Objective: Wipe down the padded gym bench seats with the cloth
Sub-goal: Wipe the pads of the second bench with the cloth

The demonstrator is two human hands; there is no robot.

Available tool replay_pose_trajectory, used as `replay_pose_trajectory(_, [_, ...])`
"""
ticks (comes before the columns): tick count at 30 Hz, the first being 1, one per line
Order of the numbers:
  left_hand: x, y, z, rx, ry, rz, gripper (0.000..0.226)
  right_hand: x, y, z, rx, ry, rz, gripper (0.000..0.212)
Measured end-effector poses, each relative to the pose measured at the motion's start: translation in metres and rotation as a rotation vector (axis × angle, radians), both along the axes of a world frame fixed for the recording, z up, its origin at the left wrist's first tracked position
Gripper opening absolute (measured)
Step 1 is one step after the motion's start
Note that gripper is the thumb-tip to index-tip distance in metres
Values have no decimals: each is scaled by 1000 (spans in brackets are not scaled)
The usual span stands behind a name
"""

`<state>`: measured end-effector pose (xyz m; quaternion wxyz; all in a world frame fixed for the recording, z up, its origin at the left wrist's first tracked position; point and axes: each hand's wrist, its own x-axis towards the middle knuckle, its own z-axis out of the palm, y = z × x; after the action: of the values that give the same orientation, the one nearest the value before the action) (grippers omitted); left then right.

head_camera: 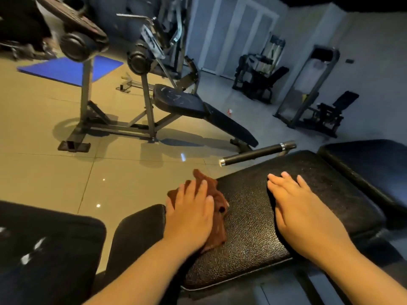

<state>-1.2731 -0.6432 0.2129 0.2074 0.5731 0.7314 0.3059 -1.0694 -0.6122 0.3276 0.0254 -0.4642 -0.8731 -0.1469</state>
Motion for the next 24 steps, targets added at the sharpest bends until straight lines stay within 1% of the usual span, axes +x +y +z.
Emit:
replay_pose_trajectory(2, [14, 13, 15, -69, -19, 57, 58, 0, 3, 1, -20, -43, 72, 57])
replay_pose_trajectory(4, [35, -2, 22, -39, 61, -14, 58, -2, 6, 0, -35, -110, 136, 60])
replay_pose_trajectory(6, [48, -34, 22, 36, 142, -116, 58, -8, 6, -1, -61, -151, 217, 68])
replay_pose_trajectory(9, [39, -71, 6, 87, 171, -188, 58, -18, -3, -10, -217, -118, 337, 62])
replay_pose_trajectory(10, [32, -75, 1, 83, 162, -179, 55, -21, -6, -15, -222, -109, 376, 60])
replay_pose_trajectory(13, [18, -56, -6, 50, 83, -56, 52, -24, -10, -28, -178, -93, 394, 59])
replay_pose_trajectory(16, [14, -9, 4, -38, -13, 111, 54, -24, -10, -26, -217, -5, 380, 57])
replay_pose_trajectory(18, [18, 7, 10, -99, -35, 168, 55, -26, -12, -23, -219, 2, 389, 61])
replay_pose_trajectory(20, [27, 0, 10, -82, 30, 128, 56, -26, -12, -22, -233, -9, 365, 60])
replay_pose_trajectory(22, [33, -29, 4, 12, 107, 23, 56, -26, -12, -22, -240, -13, 352, 55])
replay_pose_trajectory(24, [32, -62, -4, 96, 116, -108, 56, -28, -15, -20, -227, -30, 353, 55])
